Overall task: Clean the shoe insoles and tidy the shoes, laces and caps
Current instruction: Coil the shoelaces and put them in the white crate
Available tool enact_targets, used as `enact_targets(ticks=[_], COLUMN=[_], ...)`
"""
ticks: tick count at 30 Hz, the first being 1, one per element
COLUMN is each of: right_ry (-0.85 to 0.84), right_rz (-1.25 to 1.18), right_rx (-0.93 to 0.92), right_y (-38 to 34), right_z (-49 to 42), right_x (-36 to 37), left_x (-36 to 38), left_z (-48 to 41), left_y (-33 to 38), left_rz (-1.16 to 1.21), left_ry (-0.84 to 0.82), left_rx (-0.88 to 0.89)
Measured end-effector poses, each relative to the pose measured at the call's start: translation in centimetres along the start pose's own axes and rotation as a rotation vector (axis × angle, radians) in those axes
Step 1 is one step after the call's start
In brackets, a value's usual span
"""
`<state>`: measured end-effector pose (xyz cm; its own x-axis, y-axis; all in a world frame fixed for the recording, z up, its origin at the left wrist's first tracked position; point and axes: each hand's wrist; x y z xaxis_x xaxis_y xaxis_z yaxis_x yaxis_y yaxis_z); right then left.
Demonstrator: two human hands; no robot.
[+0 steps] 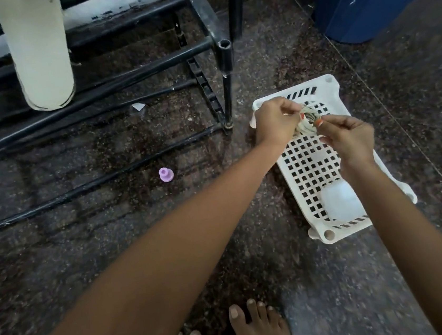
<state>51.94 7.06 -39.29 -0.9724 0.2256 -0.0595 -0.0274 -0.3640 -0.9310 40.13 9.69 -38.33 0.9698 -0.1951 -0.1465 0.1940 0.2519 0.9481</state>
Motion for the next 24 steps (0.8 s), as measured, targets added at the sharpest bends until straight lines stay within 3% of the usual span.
enact_targets(ticks=[4,11,18,24], right_ry=[0.086,0.239,0.252,0.257], right_rz=[0.022,0.316,0.589,0.644], right_rx=[0.01,-0.021,-0.041,-0.031], right_y=[0.5,0.9,1.4,1.5], right_z=[-2.1,-4.7,-5.3,-5.2], right_x=[-1.1,-2.0,-1.6,-1.5], left_x=[2.0,3.7,4.2,4.2], left_z=[-2.7,-4.9,-6.1,-5.9], left_y=[-0.8,-1.0,-1.8,-1.6], left_rz=[-0.056,-0.157,-0.279,-0.386], left_ry=[-0.028,-0.075,-0.116,-0.167], left_rx=[-0.053,-0.051,-0.067,-0.067])
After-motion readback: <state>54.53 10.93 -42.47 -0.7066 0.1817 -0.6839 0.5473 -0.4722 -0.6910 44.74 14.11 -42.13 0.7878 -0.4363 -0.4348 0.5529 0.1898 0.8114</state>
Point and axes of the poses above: each hand's wrist, its own z-axis away from the middle knuckle, its own x-axis out of the palm, y = z × x, and after that the axes turned 12 degrees about -y, right-handed
